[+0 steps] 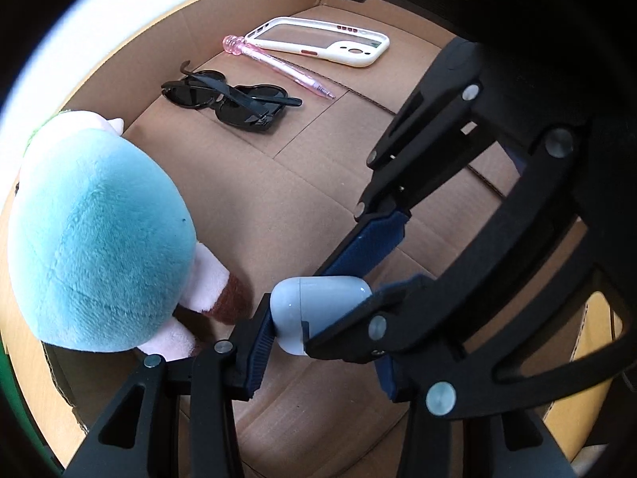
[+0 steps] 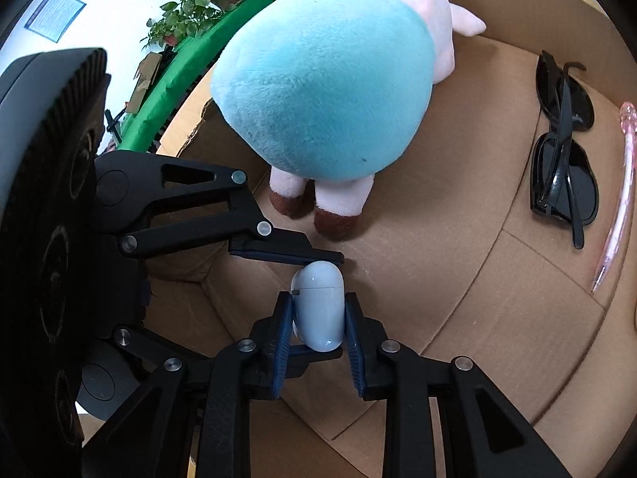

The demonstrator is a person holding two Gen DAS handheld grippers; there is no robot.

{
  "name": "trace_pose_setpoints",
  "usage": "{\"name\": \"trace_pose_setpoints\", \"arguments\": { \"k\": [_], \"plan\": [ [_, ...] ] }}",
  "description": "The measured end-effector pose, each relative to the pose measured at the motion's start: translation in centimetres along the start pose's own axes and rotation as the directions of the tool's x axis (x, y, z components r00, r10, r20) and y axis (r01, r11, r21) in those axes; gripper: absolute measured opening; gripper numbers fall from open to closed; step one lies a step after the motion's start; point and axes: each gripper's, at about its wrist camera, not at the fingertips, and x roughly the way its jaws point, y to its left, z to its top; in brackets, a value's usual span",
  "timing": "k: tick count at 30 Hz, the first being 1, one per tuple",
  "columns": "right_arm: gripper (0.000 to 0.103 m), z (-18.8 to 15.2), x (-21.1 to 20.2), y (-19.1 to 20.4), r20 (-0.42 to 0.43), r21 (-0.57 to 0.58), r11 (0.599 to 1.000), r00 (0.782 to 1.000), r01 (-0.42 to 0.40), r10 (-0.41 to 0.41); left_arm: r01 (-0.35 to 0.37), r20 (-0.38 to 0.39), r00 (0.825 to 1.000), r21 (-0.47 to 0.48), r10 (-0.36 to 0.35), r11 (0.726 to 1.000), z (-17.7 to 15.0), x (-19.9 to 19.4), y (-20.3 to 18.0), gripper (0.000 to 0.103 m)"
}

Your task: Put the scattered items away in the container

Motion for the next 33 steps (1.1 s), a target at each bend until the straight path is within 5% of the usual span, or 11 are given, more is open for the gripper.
{"name": "trace_pose_setpoints", "arguments": {
  "k": [3, 5, 7, 12, 14, 17, 21, 23, 27, 33],
  "plan": [
    [0.034, -0.3, 0.0, 0.2, 0.0, 0.002, 1.0, 1.0, 0.013, -0.013, 0.001, 0.007, 1.0, -0.015, -0.001, 1.0, -0.3, -0.3, -0.2, 0.045],
    [0.048, -0.5, -0.4, 0.6, 0.016, -0.003, 0.999, 0.999, 0.042, -0.042, -0.005, 0.028, 1.0, -0.025, 0.006, 1.0, -0.6, -1.1, -0.2, 0.048],
    [0.074, -0.9, -1.4, 0.9, 0.056, 0.002, 0.998, 0.996, 0.063, -0.063, -0.009, 0.063, 0.998, -0.044, 0.012, 0.999, -1.0, -2.2, -0.2, 0.051],
    [0.095, -3.2, -4.9, 2.0, 0.181, 0.029, 0.991, 0.974, 0.133, -0.137, -0.056, 0.161, 0.984, -0.113, 0.074, 0.992, -2.7, -5.6, -1.0, 0.053],
    [0.096, -4.8, -6.5, 3.0, 0.249, 0.038, 0.976, 0.943, 0.216, -0.219, -0.072, 0.206, 0.973, -0.152, 0.103, 0.986, -3.4, -6.9, -1.5, 0.054],
    [0.103, -8.3, -8.6, 5.0, 0.366, 0.074, 0.946, 0.874, 0.314, -0.319, -0.092, 0.311, 0.936, -0.241, 0.167, 0.966, -4.8, -9.4, -2.7, 0.07],
    [0.103, -11.6, -10.9, 6.2, 0.468, 0.162, 0.902, 0.774, 0.399, -0.427, -0.098, 0.448, 0.849, -0.389, 0.281, 0.916, -5.1, -11.5, -4.3, 0.079],
    [0.103, -13.4, -11.9, 6.0, 0.486, 0.206, 0.88, 0.735, 0.429, -0.472, -0.071, 0.473, 0.827, -0.449, 0.304, 0.891, -5.5, -12.0, -5.3, 0.079],
    [0.103, -14.8, -13.7, 5.4, 0.483, 0.283, 0.835, 0.682, 0.472, -0.55, -0.076, 0.479, 0.797, -0.525, 0.368, 0.848, -5.6, -12.6, -7.2, 0.079],
    [0.103, -17.5, -14.5, 2.7, 0.481, 0.362, 0.803, 0.643, 0.473, -0.596, -0.104, 0.429, 0.781, -0.628, 0.454, 0.771, -5.3, -11.5, -8.8, 0.079]
  ]
}}
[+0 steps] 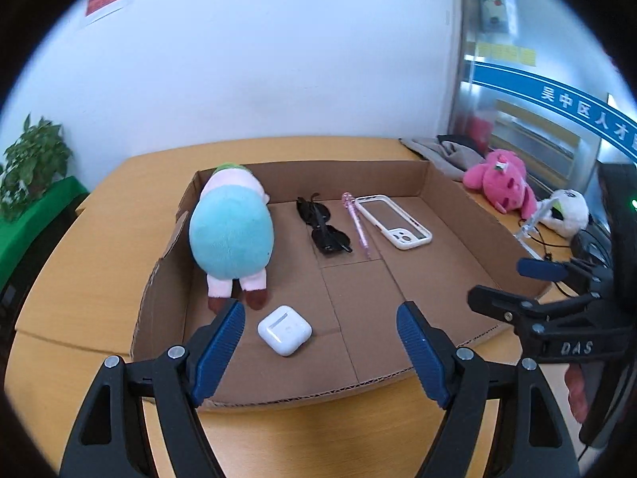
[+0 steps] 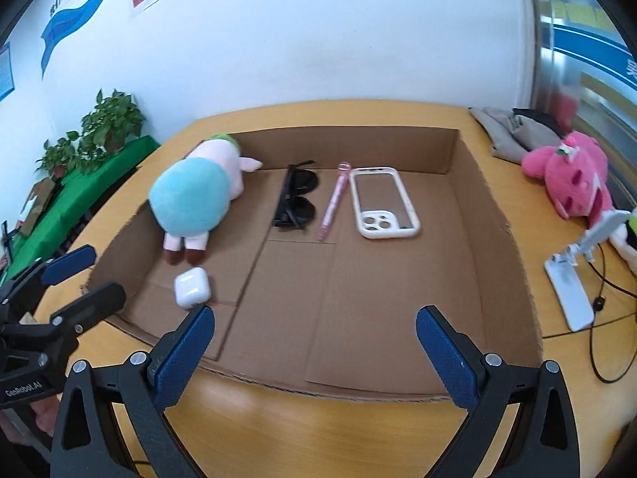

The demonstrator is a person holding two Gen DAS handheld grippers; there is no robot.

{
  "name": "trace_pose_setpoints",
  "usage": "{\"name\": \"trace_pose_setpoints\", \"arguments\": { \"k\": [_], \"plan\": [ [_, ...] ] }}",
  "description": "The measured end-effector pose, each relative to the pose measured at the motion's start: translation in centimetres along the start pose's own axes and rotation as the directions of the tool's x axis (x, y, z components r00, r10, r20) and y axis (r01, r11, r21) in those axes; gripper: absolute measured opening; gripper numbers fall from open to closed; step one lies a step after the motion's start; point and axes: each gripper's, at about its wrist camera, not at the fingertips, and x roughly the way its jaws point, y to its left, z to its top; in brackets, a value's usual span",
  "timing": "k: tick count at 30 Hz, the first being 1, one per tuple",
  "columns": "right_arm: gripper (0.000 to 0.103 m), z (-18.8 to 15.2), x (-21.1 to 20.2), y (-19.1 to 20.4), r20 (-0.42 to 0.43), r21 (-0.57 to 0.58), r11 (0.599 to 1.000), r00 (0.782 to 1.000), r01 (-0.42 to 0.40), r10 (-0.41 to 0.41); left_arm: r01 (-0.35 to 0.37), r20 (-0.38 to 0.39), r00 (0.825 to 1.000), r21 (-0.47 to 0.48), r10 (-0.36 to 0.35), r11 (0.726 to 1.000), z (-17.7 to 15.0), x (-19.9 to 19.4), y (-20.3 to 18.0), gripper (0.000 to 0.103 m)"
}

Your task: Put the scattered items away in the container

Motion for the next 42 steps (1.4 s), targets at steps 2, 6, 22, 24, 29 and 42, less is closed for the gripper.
{"name": "trace_pose_setpoints", "arguments": {
  "k": [2, 6, 22, 24, 29, 42],
  "plan": [
    [0.103, -0.5, 0.0, -0.5, 0.0, -0.004, 1.0, 1.0, 0.015, -0.015, -0.012, 0.001, 1.0, -0.025, 0.012, 1.0, -0.3, 0.0, -0.3, 0.079],
    [0.103, -1.1, -0.3, -1.0, 0.018, -0.025, 0.999, 0.999, 0.027, -0.026, -0.017, -0.015, 1.0, -0.048, 0.016, 0.999, -0.7, 0.6, -1.1, 0.079],
    [0.103, -2.0, -0.9, -2.9, 0.026, -0.019, 0.999, 0.999, 0.044, -0.043, -0.135, 0.055, 0.989, -0.05, 0.137, 0.99, -1.0, 0.0, -2.8, 0.079],
    [0.103, -2.0, -1.0, -2.8, 0.027, -0.022, 0.999, 0.998, 0.049, -0.049, -0.167, 0.055, 0.984, -0.041, 0.169, 0.985, -1.0, 0.1, -2.8, 0.079],
    [0.103, -2.1, -0.7, -2.6, 0.016, -0.027, 0.998, 0.998, 0.057, -0.057, -0.191, 0.033, 0.981, -0.056, 0.193, 0.98, -1.4, 0.5, -2.1, 0.079],
    [0.103, -2.1, -0.2, -1.1, -0.003, -0.063, 0.995, 0.997, 0.074, -0.075, -0.182, 0.038, 0.982, -0.078, 0.186, 0.98, -2.4, 0.3, -0.7, 0.079]
  ]
}}
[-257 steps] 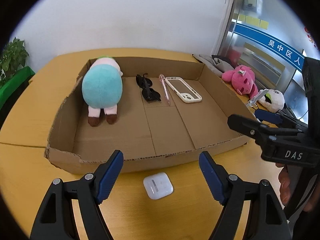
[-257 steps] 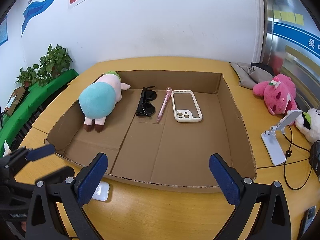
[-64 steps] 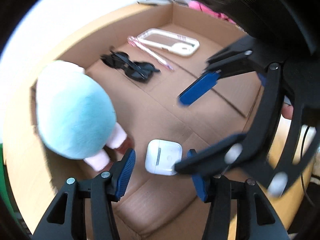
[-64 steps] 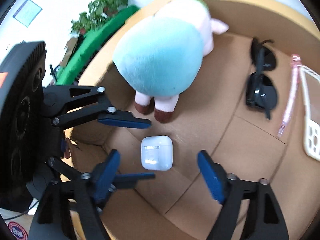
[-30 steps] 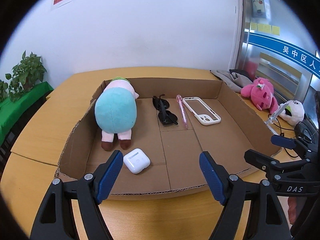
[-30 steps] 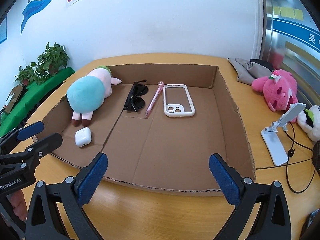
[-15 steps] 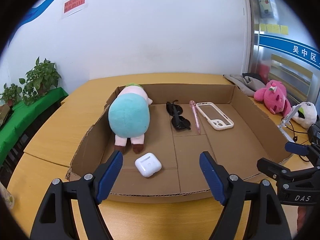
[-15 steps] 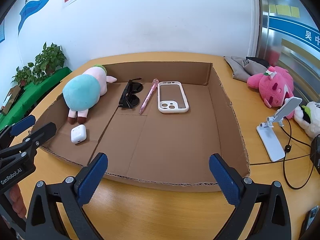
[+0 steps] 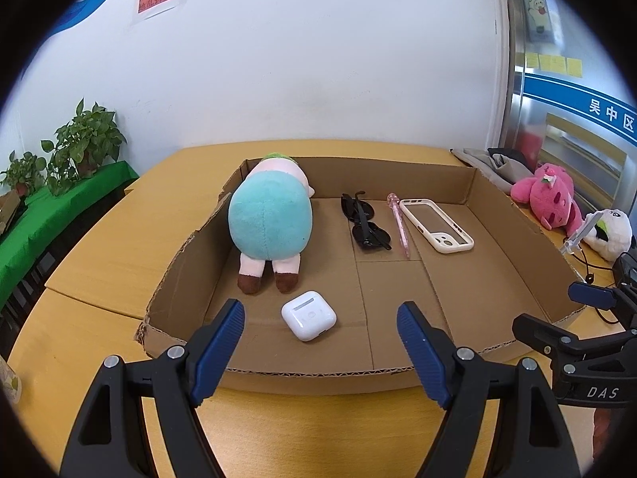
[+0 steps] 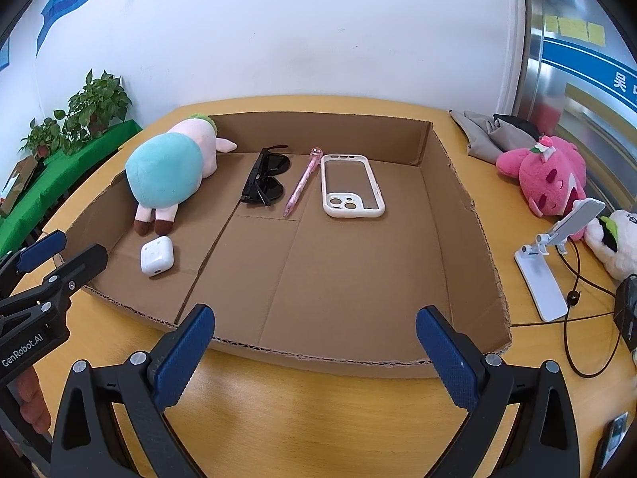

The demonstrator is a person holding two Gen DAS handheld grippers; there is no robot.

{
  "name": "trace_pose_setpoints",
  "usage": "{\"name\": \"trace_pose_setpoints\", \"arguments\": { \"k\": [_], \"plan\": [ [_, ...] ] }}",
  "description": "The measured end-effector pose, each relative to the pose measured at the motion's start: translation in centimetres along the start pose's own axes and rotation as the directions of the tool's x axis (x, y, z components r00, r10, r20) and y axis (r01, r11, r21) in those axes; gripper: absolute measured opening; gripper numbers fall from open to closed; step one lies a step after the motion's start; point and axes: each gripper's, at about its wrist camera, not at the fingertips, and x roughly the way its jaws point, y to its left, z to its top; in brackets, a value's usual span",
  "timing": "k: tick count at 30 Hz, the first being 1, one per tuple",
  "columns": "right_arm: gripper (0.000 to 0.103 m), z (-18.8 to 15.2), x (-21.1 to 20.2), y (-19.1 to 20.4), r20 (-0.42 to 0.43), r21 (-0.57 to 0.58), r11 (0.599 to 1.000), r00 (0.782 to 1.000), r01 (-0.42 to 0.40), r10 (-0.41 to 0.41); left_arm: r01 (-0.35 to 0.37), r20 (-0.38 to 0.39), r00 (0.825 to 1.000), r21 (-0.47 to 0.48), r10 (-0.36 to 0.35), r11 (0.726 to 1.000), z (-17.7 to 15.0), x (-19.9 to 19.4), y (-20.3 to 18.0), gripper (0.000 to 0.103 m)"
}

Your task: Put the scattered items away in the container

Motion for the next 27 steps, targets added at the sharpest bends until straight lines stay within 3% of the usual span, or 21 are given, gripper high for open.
{"name": "trace_pose_setpoints", "arguments": {
  "k": [27],
  "plan": [
    [0.103, -0.8, -0.39, 0.5, -0.018, -0.005, 1.0, 1.0, 0.019, -0.019, -0.012, 0.027, 1.0, 0.001, 0.012, 1.0, -0.59, -0.8, -0.13, 0.079]
  ]
}}
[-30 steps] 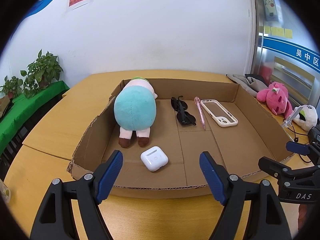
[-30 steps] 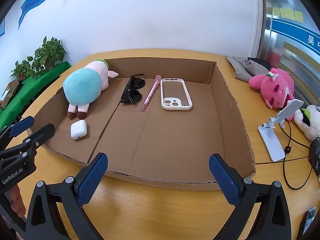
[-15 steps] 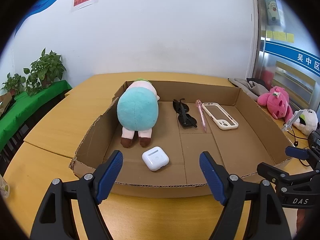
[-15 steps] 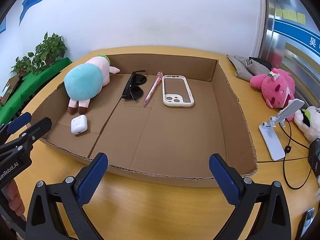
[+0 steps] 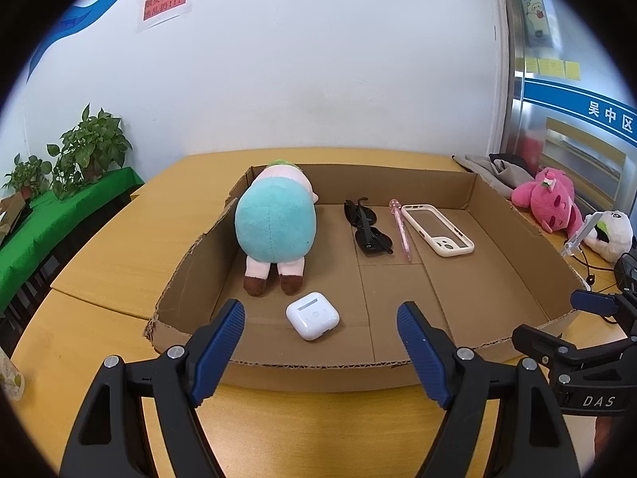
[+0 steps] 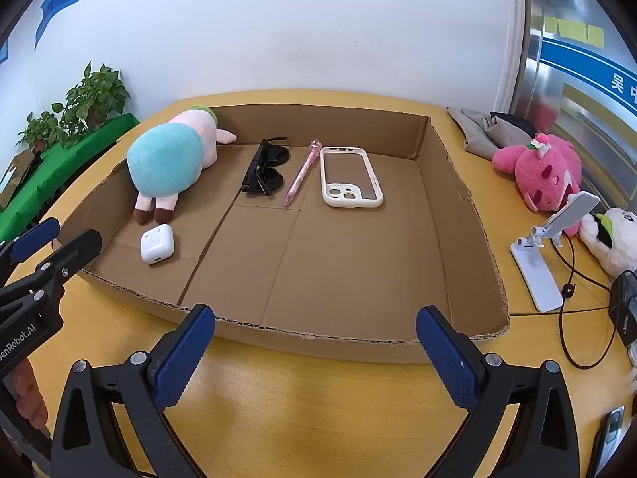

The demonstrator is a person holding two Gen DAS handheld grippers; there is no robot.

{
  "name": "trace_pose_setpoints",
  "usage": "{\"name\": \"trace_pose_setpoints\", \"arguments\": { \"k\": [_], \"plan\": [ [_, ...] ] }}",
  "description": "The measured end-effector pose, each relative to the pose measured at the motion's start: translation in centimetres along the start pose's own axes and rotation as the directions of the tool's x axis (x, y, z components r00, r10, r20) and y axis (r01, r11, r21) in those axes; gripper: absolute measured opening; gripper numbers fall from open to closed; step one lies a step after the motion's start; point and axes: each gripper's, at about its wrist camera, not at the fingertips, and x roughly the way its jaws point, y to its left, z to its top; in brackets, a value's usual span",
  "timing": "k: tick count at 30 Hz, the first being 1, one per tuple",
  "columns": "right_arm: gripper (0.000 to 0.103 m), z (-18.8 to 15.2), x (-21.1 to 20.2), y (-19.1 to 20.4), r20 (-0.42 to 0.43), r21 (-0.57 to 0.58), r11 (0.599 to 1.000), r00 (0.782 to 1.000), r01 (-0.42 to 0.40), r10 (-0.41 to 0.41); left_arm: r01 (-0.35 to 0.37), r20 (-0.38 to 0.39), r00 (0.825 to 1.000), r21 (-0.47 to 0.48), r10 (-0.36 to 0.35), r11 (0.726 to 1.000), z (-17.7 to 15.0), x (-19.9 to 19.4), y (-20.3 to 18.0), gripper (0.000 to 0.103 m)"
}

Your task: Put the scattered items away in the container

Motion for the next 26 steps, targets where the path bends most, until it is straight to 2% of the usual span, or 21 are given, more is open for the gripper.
{"name": "trace_pose_setpoints", "arguments": {
  "k": [8, 18, 23, 26],
  "plan": [
    [0.103, -0.1, 0.1, 0.2, -0.001, -0.01, 1.0, 1.0, -0.011, 0.011, -0.032, -0.019, 0.999, 0.006, 0.032, 0.999, -0.3, -0.1, 0.0, 0.079],
    [0.103, -0.4, 0.2, -0.2, -0.008, 0.012, 1.0, 1.0, 0.001, -0.001, -0.012, -0.044, 0.999, 0.023, 0.013, 1.0, -0.6, 0.2, -0.7, 0.079],
    [0.103, -0.5, 0.2, 0.2, -0.007, 0.016, 1.0, 1.0, 0.003, -0.003, -0.039, -0.037, 0.998, 0.054, 0.041, 0.998, -0.9, 0.0, -1.0, 0.079],
    [0.103, -0.5, 0.4, 0.6, -0.014, 0.007, 1.0, 1.0, 0.0, 0.001, -0.031, -0.051, 0.998, 0.05, 0.033, 0.998, -0.9, 0.2, -0.8, 0.079]
  ]
}}
